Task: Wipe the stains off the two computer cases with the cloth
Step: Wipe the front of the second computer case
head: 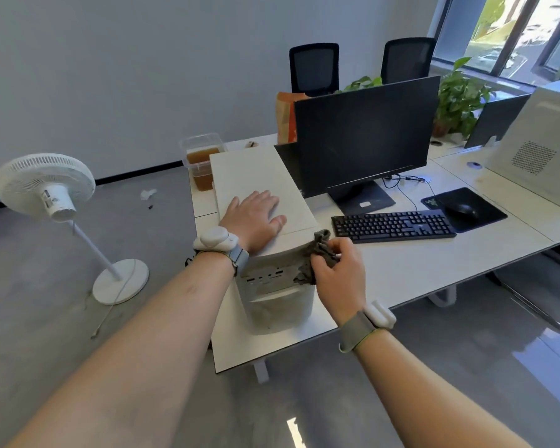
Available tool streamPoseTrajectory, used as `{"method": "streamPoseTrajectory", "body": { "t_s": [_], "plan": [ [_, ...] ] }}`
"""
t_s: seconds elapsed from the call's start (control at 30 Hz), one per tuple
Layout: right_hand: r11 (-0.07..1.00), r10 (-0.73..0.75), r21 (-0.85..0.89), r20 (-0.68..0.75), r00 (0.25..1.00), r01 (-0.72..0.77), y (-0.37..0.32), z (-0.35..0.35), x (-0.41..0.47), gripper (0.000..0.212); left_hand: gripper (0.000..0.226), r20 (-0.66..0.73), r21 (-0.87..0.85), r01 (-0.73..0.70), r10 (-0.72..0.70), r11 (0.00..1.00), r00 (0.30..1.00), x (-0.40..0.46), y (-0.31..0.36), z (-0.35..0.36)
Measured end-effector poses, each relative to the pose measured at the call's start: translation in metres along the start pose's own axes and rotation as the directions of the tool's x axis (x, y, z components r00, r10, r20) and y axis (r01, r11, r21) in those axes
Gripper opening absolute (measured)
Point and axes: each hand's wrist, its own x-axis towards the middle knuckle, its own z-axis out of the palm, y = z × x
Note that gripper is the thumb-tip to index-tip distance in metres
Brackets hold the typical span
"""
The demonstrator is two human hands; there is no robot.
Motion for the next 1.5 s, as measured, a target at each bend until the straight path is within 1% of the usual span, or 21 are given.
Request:
{"method": "streamPoseTrajectory", "body": {
  "t_s": [0.07, 0.2, 0.27, 0.33, 0.4, 0.43, 0.5, 0.57, 0.63, 0.73, 0.77, 0.83, 0.9, 0.93, 1.03, 1.1, 1.17, 1.23, 1.37, 1.4, 1.5],
  "plan": [
    [0.997, 0.041, 0.068, -0.022, 0.999, -0.04, 0.012, 0.006, -0.014, 0.015, 0.058, -0.002, -0.005, 0.013, -0.013, 1.0, 1.0, -0.001, 0.002, 0.001],
    [0.99, -0.051, 0.128, -0.115, 0.992, 0.066, 0.019, 0.022, -0.027, 0.021, 0.058, -0.015, -0.02, 0.025, -0.026, 0.999, 1.0, -0.002, 0.004, 0.0],
    [0.989, -0.076, 0.114, -0.15, 0.986, 0.094, 0.016, 0.029, -0.025, 0.023, 0.057, -0.02, -0.008, 0.022, -0.022, 1.0, 1.0, -0.002, 0.004, 0.0],
    [0.995, -0.092, 0.039, -0.091, 0.992, 0.096, 0.019, 0.032, -0.02, 0.021, 0.057, -0.023, 0.001, 0.011, -0.011, 1.0, 1.0, -0.001, 0.002, 0.001],
    [0.996, -0.07, -0.057, 0.03, 0.997, 0.072, 0.021, 0.033, -0.018, 0.019, 0.056, -0.024, 0.002, 0.009, -0.009, 1.0, 1.0, 0.0, -0.001, 0.002],
    [0.996, -0.06, -0.059, 0.022, 0.998, 0.061, 0.022, 0.032, -0.021, 0.019, 0.057, -0.017, -0.003, -0.004, 0.004, 1.0, 1.0, 0.002, -0.002, 0.003],
    [0.996, -0.084, 0.018, -0.102, 0.991, 0.086, 0.019, 0.033, -0.024, 0.016, 0.06, -0.018, 0.007, -0.012, 0.012, 1.0, 1.0, 0.003, -0.006, 0.005],
    [0.992, -0.111, 0.036, -0.198, 0.974, 0.12, 0.012, 0.038, -0.026, 0.016, 0.062, -0.017, 0.021, -0.018, 0.018, 1.0, 1.0, 0.003, -0.01, 0.006],
    [0.997, -0.081, -0.01, -0.186, 0.979, 0.08, 0.011, 0.043, -0.023, 0.019, 0.062, -0.008, 0.025, -0.024, 0.024, 0.999, 1.0, 0.004, -0.011, 0.008],
    [0.994, 0.043, -0.09, -0.13, 0.991, -0.055, 0.013, 0.042, -0.019, 0.021, 0.064, -0.013, 0.042, -0.041, 0.041, 0.998, 0.999, 0.006, -0.01, 0.008],
    [0.996, 0.039, -0.069, -0.146, 0.989, -0.05, 0.011, 0.041, -0.019, 0.019, 0.065, -0.011, 0.046, -0.045, 0.046, 0.998, 0.999, 0.007, -0.01, 0.009],
    [0.999, -0.028, 0.019, -0.215, 0.976, 0.033, 0.005, 0.039, -0.021, 0.014, 0.063, -0.02, 0.064, -0.047, 0.049, 0.997, 0.999, 0.008, -0.01, 0.009],
    [0.997, -0.052, 0.043, -0.256, 0.965, 0.065, 0.0, 0.042, -0.021, 0.014, 0.06, -0.015, 0.07, -0.054, 0.055, 0.996, 0.998, 0.008, -0.01, 0.01],
    [0.998, -0.038, 0.031, -0.243, 0.969, 0.047, 0.0, 0.043, -0.02, 0.016, 0.059, -0.012, 0.068, -0.05, 0.051, 0.996, 0.999, 0.008, -0.009, 0.011],
    [0.997, 0.034, -0.067, -0.122, 0.992, -0.043, 0.005, 0.045, -0.021, 0.02, 0.058, -0.017, 0.058, -0.045, 0.046, 0.997, 0.999, 0.007, -0.008, 0.011],
    [0.999, 0.029, -0.01, -0.154, 0.988, -0.031, 0.004, 0.045, -0.023, 0.016, 0.058, -0.023, 0.06, -0.05, 0.051, 0.997, 0.998, 0.008, -0.009, 0.011],
    [0.997, 0.009, 0.082, -0.249, 0.969, 0.012, -0.005, 0.046, -0.026, 0.013, 0.059, -0.027, 0.068, -0.046, 0.048, 0.997, 0.998, 0.009, -0.009, 0.012],
    [0.995, 0.04, 0.094, -0.251, 0.967, -0.017, -0.009, 0.052, -0.023, 0.015, 0.059, -0.018, 0.058, -0.041, 0.042, 0.997, 0.999, 0.01, -0.008, 0.011],
    [0.991, 0.124, -0.034, -0.102, 0.987, -0.128, -0.003, 0.056, -0.023, 0.021, 0.058, -0.02, 0.047, -0.039, 0.04, 0.998, 0.999, 0.006, -0.007, 0.01],
    [0.993, 0.117, -0.012, -0.119, 0.986, -0.119, -0.004, 0.056, -0.024, 0.019, 0.058, -0.02, 0.048, -0.038, 0.039, 0.998, 0.999, 0.006, -0.007, 0.009],
    [0.992, 0.044, 0.123, -0.255, 0.966, -0.013, -0.013, 0.06, -0.03, 0.011, 0.057, -0.022, 0.056, -0.037, 0.039, 0.998, 0.999, 0.006, -0.008, 0.01]
  ]
}}
